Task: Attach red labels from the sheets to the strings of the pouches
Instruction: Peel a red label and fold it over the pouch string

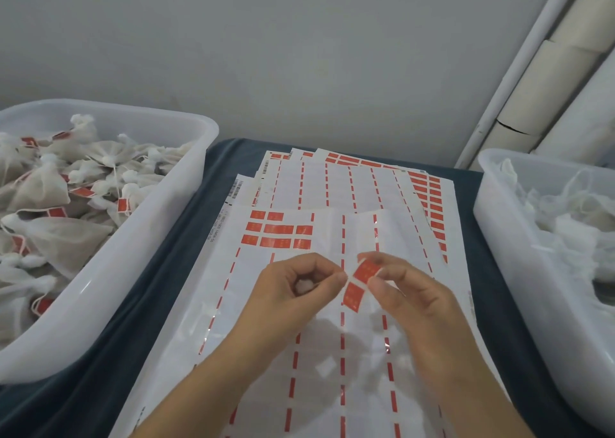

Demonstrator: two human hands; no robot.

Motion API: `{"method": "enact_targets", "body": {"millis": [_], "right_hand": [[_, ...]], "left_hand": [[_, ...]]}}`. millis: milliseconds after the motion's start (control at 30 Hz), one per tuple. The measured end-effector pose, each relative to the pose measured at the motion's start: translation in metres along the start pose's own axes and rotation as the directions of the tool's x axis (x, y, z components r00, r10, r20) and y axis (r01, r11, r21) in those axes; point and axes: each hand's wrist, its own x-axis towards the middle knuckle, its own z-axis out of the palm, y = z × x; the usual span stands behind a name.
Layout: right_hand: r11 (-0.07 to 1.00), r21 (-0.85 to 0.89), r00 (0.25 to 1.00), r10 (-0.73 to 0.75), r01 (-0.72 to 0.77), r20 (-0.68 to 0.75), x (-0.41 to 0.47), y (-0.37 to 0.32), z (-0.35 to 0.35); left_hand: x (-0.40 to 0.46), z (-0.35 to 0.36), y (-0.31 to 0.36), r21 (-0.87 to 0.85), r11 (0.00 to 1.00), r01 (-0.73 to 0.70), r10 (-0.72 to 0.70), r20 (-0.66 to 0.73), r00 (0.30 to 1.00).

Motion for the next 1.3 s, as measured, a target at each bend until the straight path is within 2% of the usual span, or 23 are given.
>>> {"method": "enact_targets", "body": {"millis": [333, 833, 1000, 1067, 1200, 1233, 1300], "right_hand": [[0.979, -0.191, 0.998, -0.065, 0.065, 0.004, 0.003, 0.008, -0.003], [0.967, -0.214, 0.989, -0.146, 0.141, -0.007, 0.003, 0.009, -0.004], [0.965, -0.221, 0.989, -0.147, 0.139, -0.017, 0.002, 0.009, -0.003], [0.975, -0.191, 0.988, -0.134, 0.117, -0.074, 0.003, 0.006, -0.002], [0.998, -0.039, 0.959, -0.053, 0.044, -0.279, 0.009, 0.002, -0.012], [1.0, -0.001, 0.953, -0.024, 0.024, -0.303, 0.01, 0.001, -0.014], [1.0, 0.008, 0.968, 0.0, 0.002, -0.252, 0.008, 0.0, -0.011]], "left_hand": [[-0.001, 0.001, 0.002, 0.056, 0.998, -0.032, 0.029, 0.046, 0.999], [-0.004, 0.002, 0.007, 0.022, 1.0, 0.006, -0.007, 0.064, 0.998], [-0.004, 0.003, 0.004, 0.081, 0.996, -0.037, 0.032, 0.056, 0.998], [-0.004, 0.002, 0.004, 0.033, 0.999, -0.021, 0.02, 0.043, 0.999], [-0.001, -0.003, 0.008, -0.18, 0.977, 0.117, -0.119, -0.003, 0.993], [-0.001, -0.003, 0.008, -0.212, 0.967, 0.14, -0.145, -0.004, 0.989], [-0.002, -0.003, 0.008, -0.245, 0.957, 0.154, -0.155, 0.014, 0.988]]}}
